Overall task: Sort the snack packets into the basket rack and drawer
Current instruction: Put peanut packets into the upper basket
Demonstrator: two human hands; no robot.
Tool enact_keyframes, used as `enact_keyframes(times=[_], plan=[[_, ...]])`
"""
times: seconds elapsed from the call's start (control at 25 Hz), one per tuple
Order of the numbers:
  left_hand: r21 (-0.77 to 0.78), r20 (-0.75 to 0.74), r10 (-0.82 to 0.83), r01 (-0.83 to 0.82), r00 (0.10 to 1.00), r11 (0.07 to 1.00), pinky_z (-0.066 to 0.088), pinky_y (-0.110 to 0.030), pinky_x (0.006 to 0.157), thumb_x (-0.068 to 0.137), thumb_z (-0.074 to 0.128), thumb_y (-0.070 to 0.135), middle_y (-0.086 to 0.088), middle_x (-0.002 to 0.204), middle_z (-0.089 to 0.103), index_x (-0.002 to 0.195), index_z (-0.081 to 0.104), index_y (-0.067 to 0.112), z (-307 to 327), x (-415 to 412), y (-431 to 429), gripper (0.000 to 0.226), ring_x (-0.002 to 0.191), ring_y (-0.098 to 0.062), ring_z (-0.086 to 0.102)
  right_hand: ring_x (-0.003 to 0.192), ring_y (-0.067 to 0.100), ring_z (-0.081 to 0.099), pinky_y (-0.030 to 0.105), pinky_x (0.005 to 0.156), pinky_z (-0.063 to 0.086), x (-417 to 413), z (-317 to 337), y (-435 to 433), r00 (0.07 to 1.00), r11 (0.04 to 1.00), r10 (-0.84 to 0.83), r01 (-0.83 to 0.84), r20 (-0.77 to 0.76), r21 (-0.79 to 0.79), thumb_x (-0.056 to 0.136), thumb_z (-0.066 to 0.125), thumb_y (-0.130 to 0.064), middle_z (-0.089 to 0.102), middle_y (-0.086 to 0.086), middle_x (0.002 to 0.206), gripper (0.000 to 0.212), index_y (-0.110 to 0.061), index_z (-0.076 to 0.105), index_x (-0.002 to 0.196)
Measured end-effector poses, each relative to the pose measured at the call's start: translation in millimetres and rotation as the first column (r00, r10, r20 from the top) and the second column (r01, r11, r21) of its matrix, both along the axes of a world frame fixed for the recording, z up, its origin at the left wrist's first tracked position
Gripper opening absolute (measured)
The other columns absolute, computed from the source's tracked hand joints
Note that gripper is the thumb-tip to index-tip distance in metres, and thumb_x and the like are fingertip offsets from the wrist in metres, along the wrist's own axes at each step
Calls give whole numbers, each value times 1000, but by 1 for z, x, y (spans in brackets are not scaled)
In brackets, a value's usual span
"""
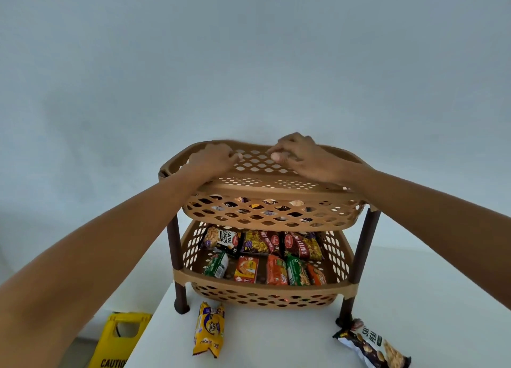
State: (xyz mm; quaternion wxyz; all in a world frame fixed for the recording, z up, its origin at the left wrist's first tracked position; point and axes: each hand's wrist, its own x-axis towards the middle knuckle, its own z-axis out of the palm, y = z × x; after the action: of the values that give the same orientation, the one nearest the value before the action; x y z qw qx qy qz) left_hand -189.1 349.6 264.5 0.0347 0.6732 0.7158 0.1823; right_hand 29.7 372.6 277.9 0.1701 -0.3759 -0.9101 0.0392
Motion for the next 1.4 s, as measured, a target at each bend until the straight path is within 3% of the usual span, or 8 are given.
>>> enact_keyframes(times=[0.12,0.44,0.52,0.64,0.8,1.0,1.28,1.4], plan=[[422,148,-69,0,987,907,52,-32,76,95,47,29,-5,104,70,105,71,16,10,14,-31,28,88,-18,64,118,20,46,35,98,38,18,9,-29,962,973,56,7,-269,229,98,45,-33,55,2,120,26,-24,64,113],[587,56,-273,189,961,787,50,-19,72,97,40,12,-2,123,62,131,54,18,-37,71,-116,37,85,-15,61,92,16,58,19,74,46,75,-45,-139,880,788,192,126,-435,603,88,51,-2,64,7,98,21,-7,68,99],[560,-2,-269,224,963,798,45,-27,98,98,38,12,-5,132,57,136,48,15,-53,79,-120,40,111,-19,57,90,18,58,16,72,46,89,-85,-151,900,760,179,130,-397,637,87,49,-1,64,12,96,19,-4,66,96],[515,-127,-208,244,970,822,10,-33,120,99,37,19,-4,144,47,140,43,12,-65,81,-117,42,141,-16,31,88,17,57,21,74,49,114,-168,-155,950,823,82,107,-303,558,96,41,-14,66,12,95,24,-6,63,96],[535,-169,-195,256,966,805,14,-34,120,98,39,21,-3,146,45,142,40,13,-72,80,-115,45,141,-15,31,89,16,56,36,74,50,137,-266,-147,951,892,-251,300,-182,338,76,69,-8,69,4,90,15,-16,67,88],[588,-166,-193,254,967,768,22,-33,116,96,45,16,-4,143,49,140,44,11,-71,79,-115,44,135,-16,42,126,30,43,44,101,36,142,-316,-141,771,790,-595,613,225,-11,90,53,-39,41,6,142,58,-27,32,143],[604,-163,-215,270,963,750,26,-33,115,94,50,14,-4,139,54,138,48,11,-72,77,-117,44,131,-16,47,79,26,67,35,65,54,142,-283,-147,889,877,-443,456,-114,150,64,85,-9,68,7,103,61,-24,54,115],[557,80,-269,180,960,811,51,-19,85,95,48,17,0,109,71,127,60,18,-53,81,-121,34,90,-11,66,84,21,65,28,69,52,130,-230,-172,942,906,-292,328,-165,269,60,86,-11,67,3,108,68,-26,51,117]])
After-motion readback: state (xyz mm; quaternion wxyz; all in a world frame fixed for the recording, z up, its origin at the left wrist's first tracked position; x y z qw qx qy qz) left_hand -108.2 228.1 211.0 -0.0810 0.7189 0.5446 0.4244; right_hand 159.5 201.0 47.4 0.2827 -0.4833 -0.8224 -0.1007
